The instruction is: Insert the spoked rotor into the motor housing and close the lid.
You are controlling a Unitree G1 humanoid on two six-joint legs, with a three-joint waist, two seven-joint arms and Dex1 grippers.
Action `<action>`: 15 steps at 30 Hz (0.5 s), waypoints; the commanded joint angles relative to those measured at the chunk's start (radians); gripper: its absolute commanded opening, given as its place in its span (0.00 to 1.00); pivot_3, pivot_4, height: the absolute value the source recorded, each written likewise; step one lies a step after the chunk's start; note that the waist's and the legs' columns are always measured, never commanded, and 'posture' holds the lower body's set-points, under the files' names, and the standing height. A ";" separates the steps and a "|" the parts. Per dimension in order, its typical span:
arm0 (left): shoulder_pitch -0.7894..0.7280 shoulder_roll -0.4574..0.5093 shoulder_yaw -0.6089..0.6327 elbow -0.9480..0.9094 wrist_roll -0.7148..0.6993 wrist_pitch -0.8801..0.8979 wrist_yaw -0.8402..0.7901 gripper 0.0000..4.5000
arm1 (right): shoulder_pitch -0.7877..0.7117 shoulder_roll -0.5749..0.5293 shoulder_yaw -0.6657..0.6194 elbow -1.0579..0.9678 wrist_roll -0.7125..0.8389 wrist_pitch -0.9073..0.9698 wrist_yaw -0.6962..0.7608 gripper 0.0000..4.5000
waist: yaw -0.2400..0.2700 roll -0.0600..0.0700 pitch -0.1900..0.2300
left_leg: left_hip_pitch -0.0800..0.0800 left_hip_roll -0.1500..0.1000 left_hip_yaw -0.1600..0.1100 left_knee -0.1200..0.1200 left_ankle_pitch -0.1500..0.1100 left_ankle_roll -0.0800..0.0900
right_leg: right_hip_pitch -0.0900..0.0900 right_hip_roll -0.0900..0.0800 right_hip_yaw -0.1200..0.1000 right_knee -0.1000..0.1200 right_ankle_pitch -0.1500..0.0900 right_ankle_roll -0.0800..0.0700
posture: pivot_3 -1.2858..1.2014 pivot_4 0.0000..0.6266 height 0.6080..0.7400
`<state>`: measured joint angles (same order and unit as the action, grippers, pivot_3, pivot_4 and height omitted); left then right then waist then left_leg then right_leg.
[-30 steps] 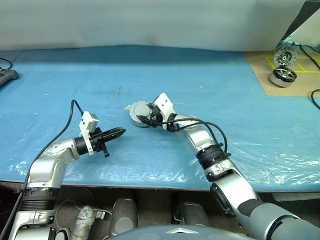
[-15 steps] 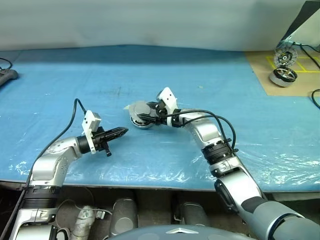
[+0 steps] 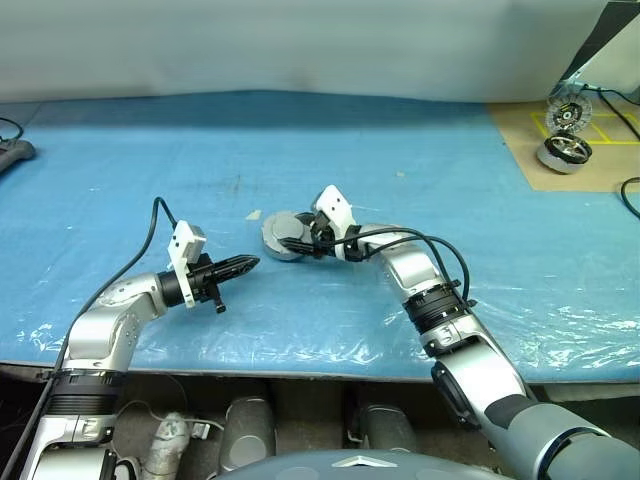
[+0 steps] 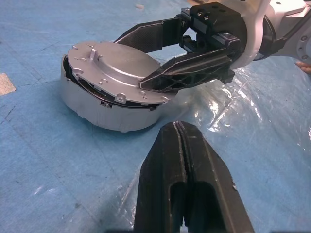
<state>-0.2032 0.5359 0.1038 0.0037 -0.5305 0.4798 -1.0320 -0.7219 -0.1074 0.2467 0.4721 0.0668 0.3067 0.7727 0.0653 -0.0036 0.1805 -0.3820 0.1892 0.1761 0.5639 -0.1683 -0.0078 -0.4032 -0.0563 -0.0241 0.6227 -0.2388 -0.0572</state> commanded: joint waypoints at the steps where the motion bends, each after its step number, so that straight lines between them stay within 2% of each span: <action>1: -0.017 -0.011 0.015 0.002 -0.027 0.008 0.010 0.00 | 0.009 0.012 -0.002 0.025 -0.008 0.006 -0.026 0.66 | 0.000 0.000 0.000 | 0.001 0.000 0.000 0.000 0.000 0.000 | 0.001 0.000 0.000 0.000 0.000 0.000 | 0.52 0.24 1.00; 8: -0.013 -0.004 -0.010 0.007 -0.007 -0.010 -0.013 0.00 | -0.013 0.023 0.003 0.015 -0.012 0.001 -0.032 0.66 | 0.000 0.000 0.000 | 0.002 0.000 0.000 0.000 0.000 0.000 | 0.002 0.000 0.001 0.000 0.000 0.000 | 0.52 0.24 1.00; 15: -0.030 -0.008 -0.015 0.013 -0.005 -0.010 -0.007 0.00 | 0.012 0.024 0.057 0.113 -0.094 -0.030 -0.074 0.66 | -0.002 0.000 0.000 | 0.003 0.000 0.000 0.000 0.000 0.000 | 0.002 0.000 0.001 0.000 0.000 0.000 | 0.52 0.24 1.00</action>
<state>-0.2232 0.5242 0.0835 0.0268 -0.5310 0.4839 -1.0335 -0.7360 -0.0790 0.2676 0.5210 0.0168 0.2632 0.7122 0.0633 -0.0036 0.1803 -0.3785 0.1891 0.1763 0.5636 -0.1685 -0.0076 -0.4005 -0.0562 -0.0232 0.6228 -0.2388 -0.0572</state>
